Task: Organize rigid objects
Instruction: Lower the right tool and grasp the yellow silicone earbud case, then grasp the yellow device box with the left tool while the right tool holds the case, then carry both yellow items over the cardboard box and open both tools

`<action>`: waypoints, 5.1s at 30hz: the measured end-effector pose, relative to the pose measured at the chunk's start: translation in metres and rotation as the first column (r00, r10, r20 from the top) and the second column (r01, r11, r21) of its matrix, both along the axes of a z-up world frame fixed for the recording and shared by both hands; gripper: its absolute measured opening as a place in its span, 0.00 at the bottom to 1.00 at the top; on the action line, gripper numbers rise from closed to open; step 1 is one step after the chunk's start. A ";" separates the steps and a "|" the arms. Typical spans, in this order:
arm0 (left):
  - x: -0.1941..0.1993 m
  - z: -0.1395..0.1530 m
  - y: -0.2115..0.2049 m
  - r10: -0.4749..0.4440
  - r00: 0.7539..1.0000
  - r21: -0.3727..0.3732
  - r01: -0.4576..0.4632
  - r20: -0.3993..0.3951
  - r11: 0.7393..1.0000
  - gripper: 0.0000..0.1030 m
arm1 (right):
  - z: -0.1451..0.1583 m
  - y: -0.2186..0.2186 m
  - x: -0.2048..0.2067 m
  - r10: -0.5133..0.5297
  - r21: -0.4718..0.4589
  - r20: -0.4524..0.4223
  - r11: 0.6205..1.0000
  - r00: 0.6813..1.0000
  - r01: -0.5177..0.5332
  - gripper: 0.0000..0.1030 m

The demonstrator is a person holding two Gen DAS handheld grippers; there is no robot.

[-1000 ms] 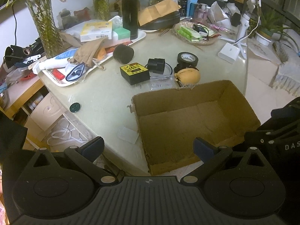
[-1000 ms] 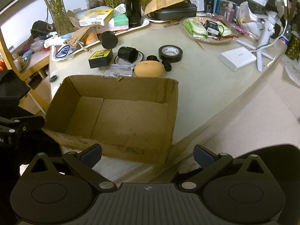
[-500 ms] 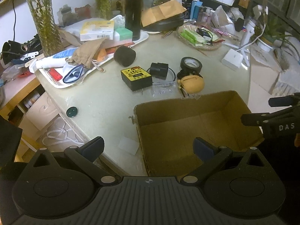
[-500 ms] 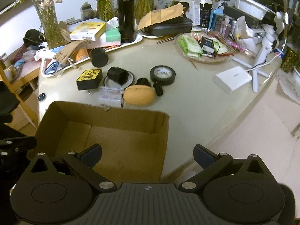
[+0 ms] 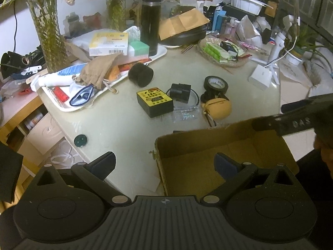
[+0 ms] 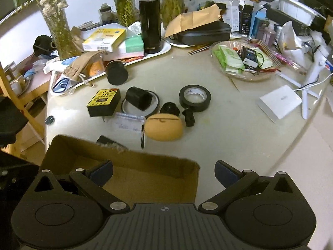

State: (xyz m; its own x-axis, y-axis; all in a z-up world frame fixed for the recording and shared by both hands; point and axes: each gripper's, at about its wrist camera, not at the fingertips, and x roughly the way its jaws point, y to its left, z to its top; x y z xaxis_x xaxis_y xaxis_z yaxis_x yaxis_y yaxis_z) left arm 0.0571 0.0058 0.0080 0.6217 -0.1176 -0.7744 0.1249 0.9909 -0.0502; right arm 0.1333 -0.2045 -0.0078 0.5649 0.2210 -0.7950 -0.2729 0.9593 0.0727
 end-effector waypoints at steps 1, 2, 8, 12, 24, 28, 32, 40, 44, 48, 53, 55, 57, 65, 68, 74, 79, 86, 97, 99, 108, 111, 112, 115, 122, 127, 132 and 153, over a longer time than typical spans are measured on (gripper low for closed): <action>0.001 0.000 0.000 -0.001 1.000 -0.001 0.001 0.002 1.000 1.00 | -0.001 0.001 0.006 0.001 0.003 -0.008 1.000 1.000 -0.001 1.00; 0.003 0.000 0.001 -0.001 1.000 -0.005 0.001 0.003 1.000 1.00 | -0.003 0.002 0.010 0.007 0.009 -0.018 1.000 1.000 -0.007 1.00; 0.009 -0.003 0.005 0.001 1.000 -0.028 -0.001 0.011 1.000 1.00 | -0.012 0.008 0.040 0.036 0.060 -0.035 0.998 0.999 -0.033 1.00; 0.013 -0.005 0.006 -0.006 1.000 -0.038 0.006 0.009 0.999 1.00 | -0.025 0.014 0.065 0.034 0.071 -0.061 0.997 0.998 -0.030 0.99; 0.025 -0.007 0.009 -0.004 1.000 -0.073 0.004 0.000 0.997 1.00 | -0.057 0.030 0.108 0.028 0.039 -0.137 0.999 0.990 -0.023 0.93; 0.027 -0.005 0.010 0.003 1.000 -0.078 -0.003 0.006 0.997 1.00 | -0.067 0.036 0.116 0.018 0.023 -0.152 1.000 0.988 -0.015 0.91; 0.030 -0.003 0.011 0.008 1.000 -0.079 -0.007 0.011 0.997 1.00 | -0.077 0.042 0.123 -0.004 0.001 -0.160 1.000 0.987 0.004 0.81; 0.039 -0.001 0.015 0.022 1.000 -0.071 -0.020 0.018 0.997 1.00 | -0.080 0.040 0.124 -0.011 0.001 -0.160 1.000 0.987 0.011 0.77; 0.044 0.001 0.015 0.019 0.999 -0.061 -0.017 0.033 0.998 1.00 | -0.068 0.032 0.118 -0.006 0.020 -0.136 1.000 0.991 0.009 0.76; 0.050 0.003 0.014 0.020 0.999 -0.051 -0.017 0.051 0.999 1.00 | -0.050 0.021 0.109 -0.013 0.040 -0.093 0.999 0.996 0.017 0.76; 0.061 0.006 0.013 0.036 0.997 -0.040 -0.033 0.072 0.999 1.00 | -0.029 0.002 0.098 -0.024 0.055 -0.050 0.998 0.998 0.027 0.76; 0.066 0.007 0.012 0.038 0.996 -0.033 -0.036 0.077 0.999 1.00 | -0.023 -0.003 0.094 -0.024 0.054 -0.036 0.998 0.999 0.026 0.76; 0.071 0.007 0.011 0.038 0.996 -0.027 -0.036 0.083 0.999 1.00 | -0.016 -0.007 0.090 -0.023 0.055 -0.025 0.998 0.999 0.024 0.76; 0.088 -0.001 0.008 0.052 0.996 0.003 -0.053 0.072 0.999 1.00 | 0.004 -0.022 0.071 -0.012 0.058 0.022 0.998 1.000 0.011 0.76; 0.095 -0.007 0.007 0.055 0.997 0.016 -0.056 0.059 0.998 1.00 | 0.007 -0.031 0.065 -0.015 0.061 0.028 0.998 0.999 0.013 0.76; 0.113 -0.019 0.006 0.060 0.998 0.020 -0.060 0.023 0.998 1.00 | 0.011 -0.049 0.056 -0.032 0.065 0.045 0.997 0.998 0.029 0.76; 0.130 -0.029 0.003 0.071 0.997 0.019 -0.071 -0.006 0.997 1.00 | 0.011 -0.062 0.051 -0.049 0.071 0.049 0.996 0.998 0.045 0.76; 0.162 -0.049 0.001 0.097 0.992 0.018 -0.096 -0.082 0.995 1.00 | 0.006 -0.070 0.045 -0.057 0.073 0.048 0.996 0.997 0.053 0.76; 0.200 -0.076 -0.001 0.121 0.972 0.030 -0.118 -0.203 0.993 0.80 | 0.002 -0.073 0.043 -0.054 0.087 0.041 0.995 0.998 0.051 0.76; 0.202 -0.079 -0.001 0.118 0.970 0.015 -0.117 -0.213 0.993 0.70 | 0.002 -0.073 0.044 -0.055 0.090 0.040 0.995 0.998 0.051 0.76; 0.202 -0.077 -0.004 0.094 0.975 0.019 -0.092 -0.202 0.996 0.53 | 0.003 -0.072 0.043 -0.055 0.103 0.035 0.993 0.998 0.051 0.76; 0.197 -0.073 -0.004 0.082 0.979 0.025 -0.079 -0.188 0.997 0.53 | 0.004 -0.072 0.041 -0.055 0.104 0.034 0.993 0.998 0.052 0.76; 0.196 -0.072 -0.004 0.079 0.980 0.026 -0.075 -0.183 0.997 0.52 | 0.004 -0.073 0.042 -0.055 0.105 0.034 0.993 0.998 0.051 0.76; 0.191 -0.066 -0.003 0.069 0.983 0.018 -0.067 -0.169 0.998 0.52 | 0.004 -0.073 0.041 -0.055 0.112 0.029 0.992 0.998 0.052 0.76; 0.173 -0.043 -0.001 0.058 0.990 -0.002 -0.059 -0.127 0.998 0.52 | 0.009 -0.067 0.037 -0.046 0.126 0.032 0.991 0.998 0.042 0.76; 0.159 -0.021 -0.002 0.042 0.995 -0.022 -0.044 -0.087 0.999 0.52 | 0.013 -0.057 0.032 -0.025 0.130 0.037 0.991 0.999 0.020 0.76; 0.140 -0.001 -0.005 0.032 0.998 -0.044 -0.035 -0.058 0.998 0.52 | 0.015 -0.047 0.028 -0.006 0.138 0.035 0.990 0.999 0.001 0.76; 0.057 0.012 -0.017 0.009 0.997 -0.142 -0.020 -0.078 0.990 0.52 | 0.012 -0.016 -0.016 0.084 0.146 -0.002 0.986 0.996 -0.083 0.76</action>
State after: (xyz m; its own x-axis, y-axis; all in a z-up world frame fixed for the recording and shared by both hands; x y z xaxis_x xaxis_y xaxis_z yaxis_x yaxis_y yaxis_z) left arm 0.1136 -0.0111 0.0200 0.5631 -0.2220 -0.7960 0.1013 0.9745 -0.2002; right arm 0.1175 -0.2204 0.0041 0.5334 0.3810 -0.7552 -0.3503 0.9121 0.2127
